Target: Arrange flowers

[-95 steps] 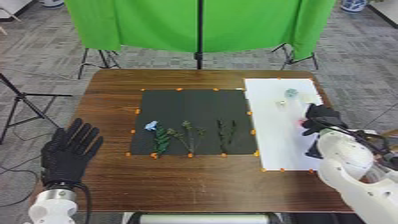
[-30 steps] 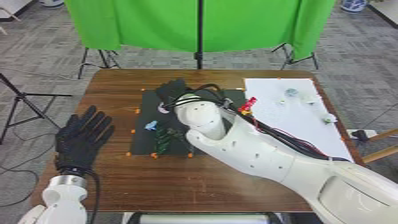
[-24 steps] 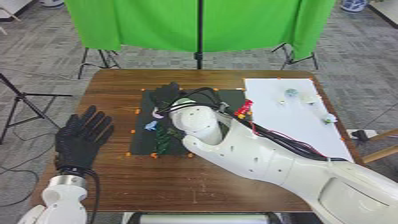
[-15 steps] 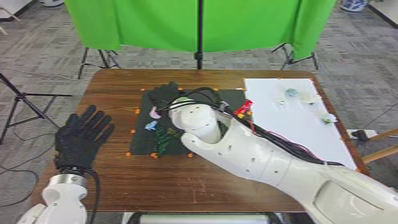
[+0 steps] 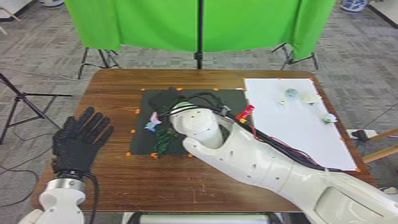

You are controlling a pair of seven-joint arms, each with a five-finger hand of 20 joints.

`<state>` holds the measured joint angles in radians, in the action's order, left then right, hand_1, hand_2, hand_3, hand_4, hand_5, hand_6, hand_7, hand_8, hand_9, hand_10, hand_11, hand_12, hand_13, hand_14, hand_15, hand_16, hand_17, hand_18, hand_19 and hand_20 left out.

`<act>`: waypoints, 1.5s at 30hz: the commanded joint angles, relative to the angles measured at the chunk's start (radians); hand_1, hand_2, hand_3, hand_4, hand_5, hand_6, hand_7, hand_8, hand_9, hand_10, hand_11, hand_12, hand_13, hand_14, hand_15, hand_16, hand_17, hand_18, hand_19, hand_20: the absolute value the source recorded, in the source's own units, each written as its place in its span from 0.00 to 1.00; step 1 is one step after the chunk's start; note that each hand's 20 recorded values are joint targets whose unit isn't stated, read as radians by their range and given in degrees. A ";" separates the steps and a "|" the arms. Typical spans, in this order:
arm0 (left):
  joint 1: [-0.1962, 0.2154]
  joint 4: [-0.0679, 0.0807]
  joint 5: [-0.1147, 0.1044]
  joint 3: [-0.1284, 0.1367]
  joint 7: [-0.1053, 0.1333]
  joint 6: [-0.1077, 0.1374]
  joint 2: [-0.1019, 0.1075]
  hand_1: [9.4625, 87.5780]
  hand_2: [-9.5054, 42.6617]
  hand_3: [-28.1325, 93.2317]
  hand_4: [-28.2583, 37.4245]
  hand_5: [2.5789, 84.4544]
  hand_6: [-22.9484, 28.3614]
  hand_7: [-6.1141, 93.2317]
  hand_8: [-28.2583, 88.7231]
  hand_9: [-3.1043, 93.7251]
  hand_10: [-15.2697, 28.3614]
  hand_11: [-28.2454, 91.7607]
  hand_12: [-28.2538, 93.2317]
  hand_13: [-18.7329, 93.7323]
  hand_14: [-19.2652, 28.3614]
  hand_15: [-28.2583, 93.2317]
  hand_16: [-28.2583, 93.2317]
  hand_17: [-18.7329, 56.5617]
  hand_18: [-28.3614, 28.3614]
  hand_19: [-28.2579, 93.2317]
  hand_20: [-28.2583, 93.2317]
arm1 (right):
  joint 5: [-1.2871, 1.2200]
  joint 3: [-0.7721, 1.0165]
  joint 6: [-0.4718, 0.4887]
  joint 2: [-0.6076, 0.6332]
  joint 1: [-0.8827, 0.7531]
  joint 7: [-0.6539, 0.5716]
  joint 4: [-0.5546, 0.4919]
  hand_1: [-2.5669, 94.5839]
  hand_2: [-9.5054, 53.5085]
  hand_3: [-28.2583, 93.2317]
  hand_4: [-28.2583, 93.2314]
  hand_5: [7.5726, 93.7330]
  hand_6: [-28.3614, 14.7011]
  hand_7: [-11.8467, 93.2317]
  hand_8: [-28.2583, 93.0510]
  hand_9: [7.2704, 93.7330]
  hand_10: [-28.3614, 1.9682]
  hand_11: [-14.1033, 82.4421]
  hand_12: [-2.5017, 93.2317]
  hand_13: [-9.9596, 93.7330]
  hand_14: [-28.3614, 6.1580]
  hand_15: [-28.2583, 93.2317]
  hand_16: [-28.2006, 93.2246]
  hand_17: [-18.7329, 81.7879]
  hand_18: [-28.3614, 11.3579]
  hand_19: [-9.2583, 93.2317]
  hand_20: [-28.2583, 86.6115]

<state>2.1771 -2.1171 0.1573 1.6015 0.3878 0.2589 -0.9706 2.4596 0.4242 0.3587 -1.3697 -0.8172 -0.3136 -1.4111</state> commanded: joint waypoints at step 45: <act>0.068 -0.002 0.006 0.035 -0.006 -0.031 -0.057 0.20 0.40 0.85 0.00 0.51 0.58 0.23 0.16 0.45 0.69 0.45 0.34 0.45 0.70 0.56 0.19 0.20 0.75 0.50 0.34 | -0.315 0.364 0.000 0.246 -0.151 -0.237 -0.261 0.35 0.27 0.83 0.03 0.48 0.51 0.22 0.15 0.54 0.25 0.28 0.21 0.55 0.28 0.60 0.36 0.37 0.10 0.71 0.44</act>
<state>2.2057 -2.1170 0.1510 1.6315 0.3821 0.2472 -1.0084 2.1711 0.6632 0.4442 -1.3018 -0.9333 -0.4659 -1.6064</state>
